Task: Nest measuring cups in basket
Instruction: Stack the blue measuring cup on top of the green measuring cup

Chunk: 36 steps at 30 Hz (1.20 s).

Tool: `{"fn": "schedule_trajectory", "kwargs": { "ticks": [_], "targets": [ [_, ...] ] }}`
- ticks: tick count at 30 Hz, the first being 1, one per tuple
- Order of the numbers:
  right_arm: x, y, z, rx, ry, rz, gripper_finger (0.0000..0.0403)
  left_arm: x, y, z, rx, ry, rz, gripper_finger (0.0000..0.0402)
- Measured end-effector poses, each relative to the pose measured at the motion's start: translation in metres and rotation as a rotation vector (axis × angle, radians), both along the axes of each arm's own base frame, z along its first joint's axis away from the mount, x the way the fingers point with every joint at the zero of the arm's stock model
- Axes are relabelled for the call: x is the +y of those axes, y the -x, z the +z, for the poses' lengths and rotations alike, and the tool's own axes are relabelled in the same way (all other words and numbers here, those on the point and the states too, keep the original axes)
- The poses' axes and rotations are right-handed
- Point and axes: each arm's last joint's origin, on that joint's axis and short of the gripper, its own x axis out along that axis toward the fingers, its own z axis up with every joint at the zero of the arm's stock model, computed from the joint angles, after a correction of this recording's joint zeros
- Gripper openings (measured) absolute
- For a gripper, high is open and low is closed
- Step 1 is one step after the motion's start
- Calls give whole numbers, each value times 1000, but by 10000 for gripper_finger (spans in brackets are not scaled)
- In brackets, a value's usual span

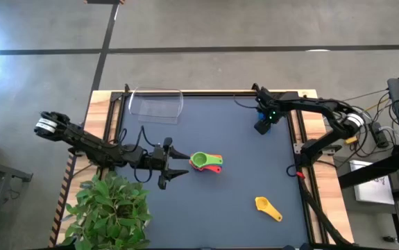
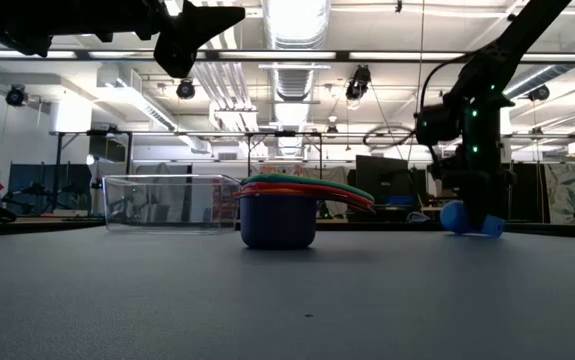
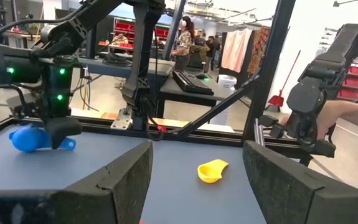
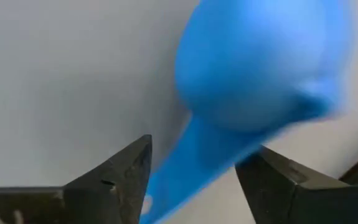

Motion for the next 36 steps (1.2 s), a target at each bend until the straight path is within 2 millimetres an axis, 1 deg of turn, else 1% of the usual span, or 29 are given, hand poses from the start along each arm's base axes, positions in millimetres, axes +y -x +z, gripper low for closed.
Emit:
{"fn": "schedule_trajectory", "kwargs": {
  "ticks": [3,6,11,20,27,30,35,36],
  "targets": [
    [1,1,-2,9,-12,-5,238,0,0,0,1,0,0,233],
    [0,0,1,-4,5,-7,251,0,0,0,0,0,0,233],
    [0,0,0,-5,4,-18,253,0,0,0,0,0,0,233],
    [1,-2,-1,-63,-45,16,227,0,0,0,-1,0,0,233],
    [1,-2,-1,-61,-43,50,214,0,0,0,-1,1,0,233],
    [1,-2,-1,-61,-43,50,198,0,0,0,-1,1,0,233],
    [1,-2,-1,-61,-43,51,154,0,0,0,-1,1,0,233],
    [1,-2,-1,-61,-44,50,150,0,0,0,-1,1,0,233]
  ]
}}
